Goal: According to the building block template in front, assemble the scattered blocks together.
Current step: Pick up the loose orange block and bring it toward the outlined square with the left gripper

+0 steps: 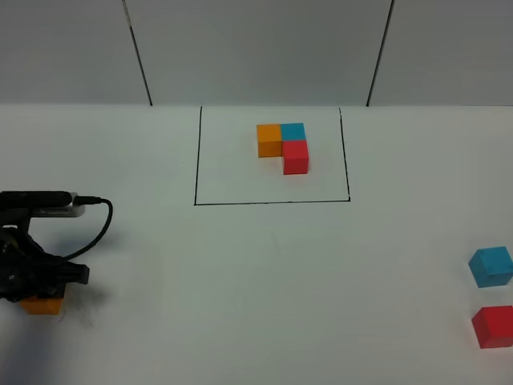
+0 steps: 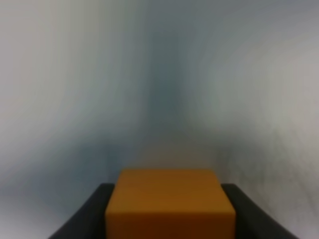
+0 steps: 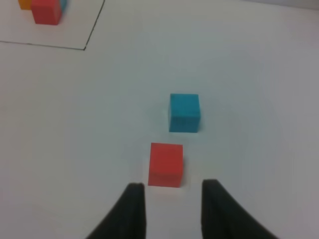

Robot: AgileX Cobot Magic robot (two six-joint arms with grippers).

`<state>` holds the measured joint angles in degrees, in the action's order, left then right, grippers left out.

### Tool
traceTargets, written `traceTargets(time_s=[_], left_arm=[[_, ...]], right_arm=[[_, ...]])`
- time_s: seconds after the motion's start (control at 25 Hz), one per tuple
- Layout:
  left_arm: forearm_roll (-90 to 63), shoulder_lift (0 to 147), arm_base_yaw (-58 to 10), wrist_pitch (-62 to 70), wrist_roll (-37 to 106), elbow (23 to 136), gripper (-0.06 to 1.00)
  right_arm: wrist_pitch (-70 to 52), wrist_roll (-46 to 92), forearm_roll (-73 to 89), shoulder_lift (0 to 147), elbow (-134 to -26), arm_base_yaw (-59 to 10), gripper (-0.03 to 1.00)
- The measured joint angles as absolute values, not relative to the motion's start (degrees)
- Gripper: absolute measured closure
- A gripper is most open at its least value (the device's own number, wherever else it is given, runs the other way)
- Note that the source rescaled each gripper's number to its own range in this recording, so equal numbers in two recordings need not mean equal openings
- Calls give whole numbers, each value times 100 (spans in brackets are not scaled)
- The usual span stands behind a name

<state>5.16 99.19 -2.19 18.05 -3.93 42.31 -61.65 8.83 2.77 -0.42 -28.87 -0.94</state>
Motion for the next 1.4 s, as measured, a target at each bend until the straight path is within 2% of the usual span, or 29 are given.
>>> traceTargets(time_s=[0.72, 0.96, 1.4], left_arm=[[-413, 10542, -2907, 4133, 5272, 7301, 94], [-525, 11149, -3387, 4138, 5825, 7916, 94], [-514, 12101, -3463, 3667, 6072, 8263, 94]], right_arm=[[-6165, 883, 277, -42, -2887, -94, 97], [-6165, 883, 277, -42, -2887, -94, 97], [-6165, 882, 277, -42, -2887, -94, 97]])
